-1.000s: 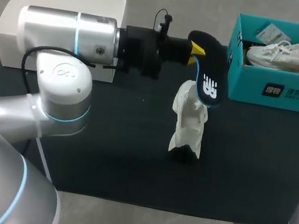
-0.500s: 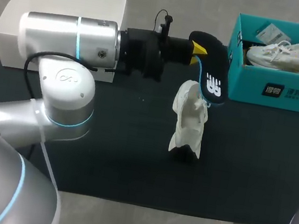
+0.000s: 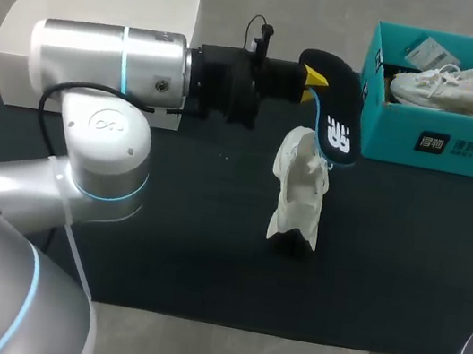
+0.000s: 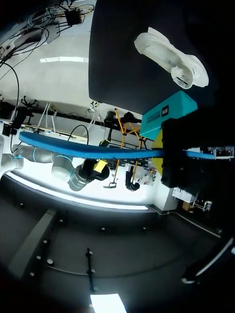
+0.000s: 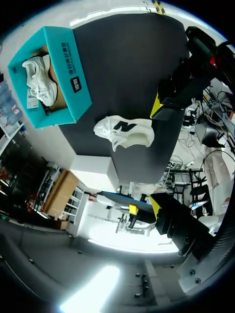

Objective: Take the shoe out of the shoebox, open the shoe tongue, remove and reinsert the insole, then place the shoe into the shoebox

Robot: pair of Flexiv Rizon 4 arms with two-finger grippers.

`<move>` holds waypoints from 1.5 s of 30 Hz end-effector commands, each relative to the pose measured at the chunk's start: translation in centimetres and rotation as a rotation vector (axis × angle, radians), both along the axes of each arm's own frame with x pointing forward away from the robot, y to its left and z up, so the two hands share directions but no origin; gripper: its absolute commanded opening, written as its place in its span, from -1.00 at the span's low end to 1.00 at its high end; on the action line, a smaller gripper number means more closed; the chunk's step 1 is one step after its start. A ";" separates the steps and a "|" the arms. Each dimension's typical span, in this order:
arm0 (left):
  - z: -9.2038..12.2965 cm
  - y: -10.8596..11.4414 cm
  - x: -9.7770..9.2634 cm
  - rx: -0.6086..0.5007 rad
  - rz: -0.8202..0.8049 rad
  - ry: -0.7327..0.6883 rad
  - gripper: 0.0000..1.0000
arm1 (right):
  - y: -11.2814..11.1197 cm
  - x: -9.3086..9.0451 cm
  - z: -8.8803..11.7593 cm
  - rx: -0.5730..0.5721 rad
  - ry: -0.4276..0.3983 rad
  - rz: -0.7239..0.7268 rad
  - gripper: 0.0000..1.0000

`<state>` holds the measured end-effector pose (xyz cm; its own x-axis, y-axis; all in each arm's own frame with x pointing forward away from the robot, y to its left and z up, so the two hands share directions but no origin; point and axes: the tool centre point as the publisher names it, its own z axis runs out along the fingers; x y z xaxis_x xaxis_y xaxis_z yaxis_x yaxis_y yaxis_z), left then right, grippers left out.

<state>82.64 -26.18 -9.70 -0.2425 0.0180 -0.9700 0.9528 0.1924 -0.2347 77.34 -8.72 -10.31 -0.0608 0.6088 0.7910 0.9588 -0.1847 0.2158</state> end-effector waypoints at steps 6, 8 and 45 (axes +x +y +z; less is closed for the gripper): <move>0.0 -0.2 0.0 0.002 0.002 0.000 -1.00 | 0.0 -0.1 0.0 -0.002 0.001 -0.001 1.00; 0.0 -0.2 0.0 0.002 0.002 0.000 -1.00 | 0.0 -0.1 0.0 -0.002 0.001 -0.001 1.00; -4.4 1.2 -8.9 0.161 -0.254 0.589 -1.00 | 0.0 -0.1 0.0 -0.002 0.001 -0.001 1.00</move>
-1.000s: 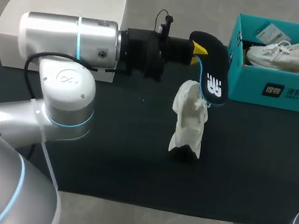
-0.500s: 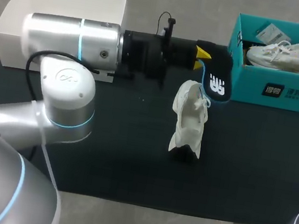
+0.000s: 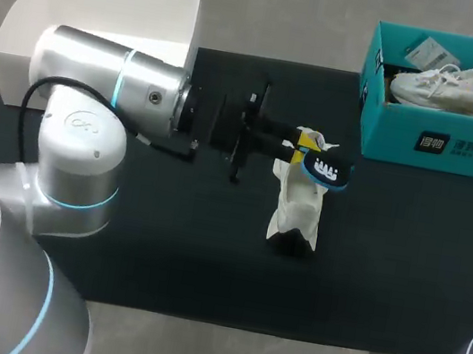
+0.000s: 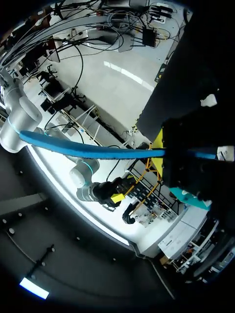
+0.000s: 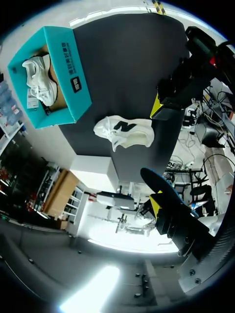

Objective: Take the shoe out of the shoebox, open the shoe tongue, remove and reinsert the insole, then place the shoe into the shoebox

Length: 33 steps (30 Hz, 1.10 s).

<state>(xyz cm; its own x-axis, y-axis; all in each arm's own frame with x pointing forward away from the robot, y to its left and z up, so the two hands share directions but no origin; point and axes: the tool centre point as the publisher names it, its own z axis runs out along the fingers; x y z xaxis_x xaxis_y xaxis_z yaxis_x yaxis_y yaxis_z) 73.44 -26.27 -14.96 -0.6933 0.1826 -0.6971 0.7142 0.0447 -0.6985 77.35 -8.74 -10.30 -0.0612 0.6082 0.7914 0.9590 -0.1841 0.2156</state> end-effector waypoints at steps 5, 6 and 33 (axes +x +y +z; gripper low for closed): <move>0.9 1.3 0.3 0.077 -0.062 0.032 -1.00 | 0.0 -0.1 0.0 -0.003 0.001 -0.002 1.00; 0.9 1.3 0.3 0.077 -0.062 0.032 -1.00 | 0.0 -0.1 0.0 -0.003 0.001 -0.002 1.00; -10.2 -1.5 3.5 0.193 -0.130 0.017 -1.00 | 0.0 -0.1 0.0 -0.003 0.001 -0.002 1.00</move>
<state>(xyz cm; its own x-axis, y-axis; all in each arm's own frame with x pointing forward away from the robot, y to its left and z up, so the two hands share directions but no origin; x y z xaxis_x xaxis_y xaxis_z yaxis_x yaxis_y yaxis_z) 76.39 -26.84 -24.22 -0.6672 0.4002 -0.6283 0.7115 0.0927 -0.6965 77.31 -8.76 -10.28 -0.0614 0.6095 0.7904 0.9589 -0.1838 0.2162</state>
